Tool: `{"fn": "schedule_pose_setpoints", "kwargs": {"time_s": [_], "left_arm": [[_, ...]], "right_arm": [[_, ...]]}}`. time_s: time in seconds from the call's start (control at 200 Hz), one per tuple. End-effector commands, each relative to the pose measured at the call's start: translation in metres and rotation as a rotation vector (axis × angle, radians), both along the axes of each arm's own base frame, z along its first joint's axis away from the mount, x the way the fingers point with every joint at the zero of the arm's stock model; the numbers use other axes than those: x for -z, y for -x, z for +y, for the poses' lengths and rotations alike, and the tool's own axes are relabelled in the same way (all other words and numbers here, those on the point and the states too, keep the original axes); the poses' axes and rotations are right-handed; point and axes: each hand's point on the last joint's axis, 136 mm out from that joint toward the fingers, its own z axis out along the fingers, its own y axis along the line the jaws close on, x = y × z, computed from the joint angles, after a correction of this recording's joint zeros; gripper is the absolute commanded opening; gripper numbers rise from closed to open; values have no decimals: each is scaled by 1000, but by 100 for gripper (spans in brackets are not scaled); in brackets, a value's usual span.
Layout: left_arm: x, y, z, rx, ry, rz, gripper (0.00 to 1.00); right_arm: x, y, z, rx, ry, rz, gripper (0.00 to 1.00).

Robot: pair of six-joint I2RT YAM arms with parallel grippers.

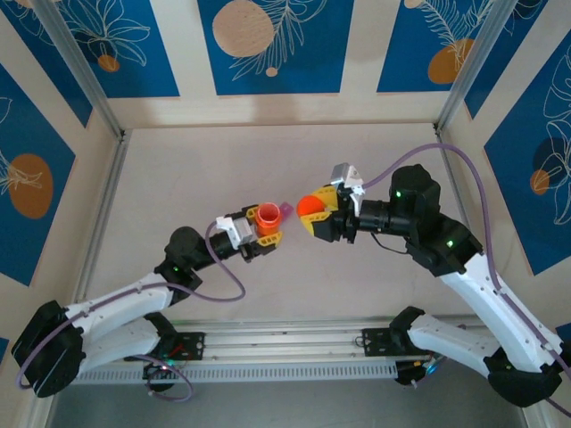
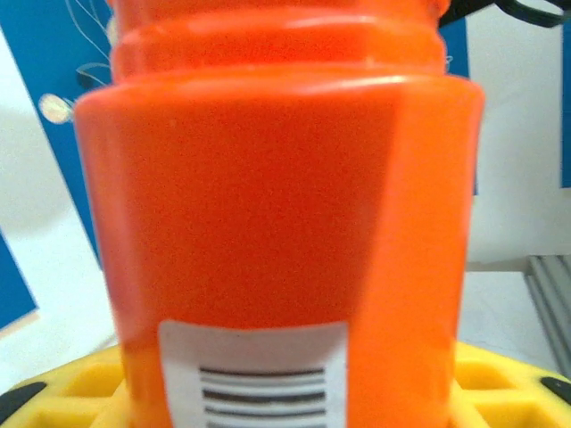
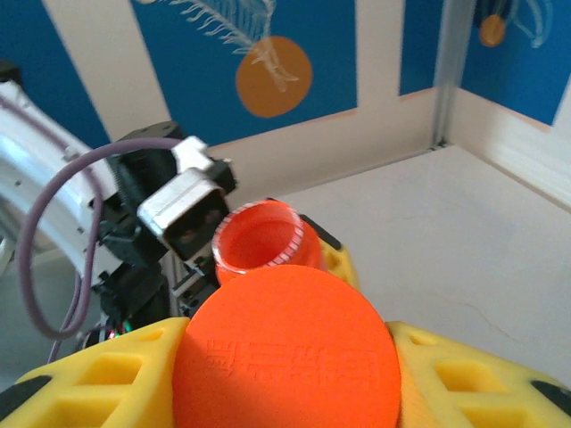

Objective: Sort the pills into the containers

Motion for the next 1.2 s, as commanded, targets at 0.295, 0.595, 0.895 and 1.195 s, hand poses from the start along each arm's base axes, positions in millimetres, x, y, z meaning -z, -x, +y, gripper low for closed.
{"fn": "schedule_pose_setpoints", "kwargs": {"time_s": [0.295, 0.595, 0.895, 1.195], "left_arm": [[5, 27, -12, 199, 15, 121, 0], [9, 35, -14, 240, -12, 120, 0], [7, 41, -14, 269, -31, 95, 0], [-7, 70, -12, 412, -19, 10, 0]], "right_arm": [[7, 25, 31, -295, 77, -225, 0], [21, 19, 50, -380, 97, -266, 0], [32, 27, 54, -498, 83, -240, 0], [37, 46, 46, -649, 51, -227, 0]]}}
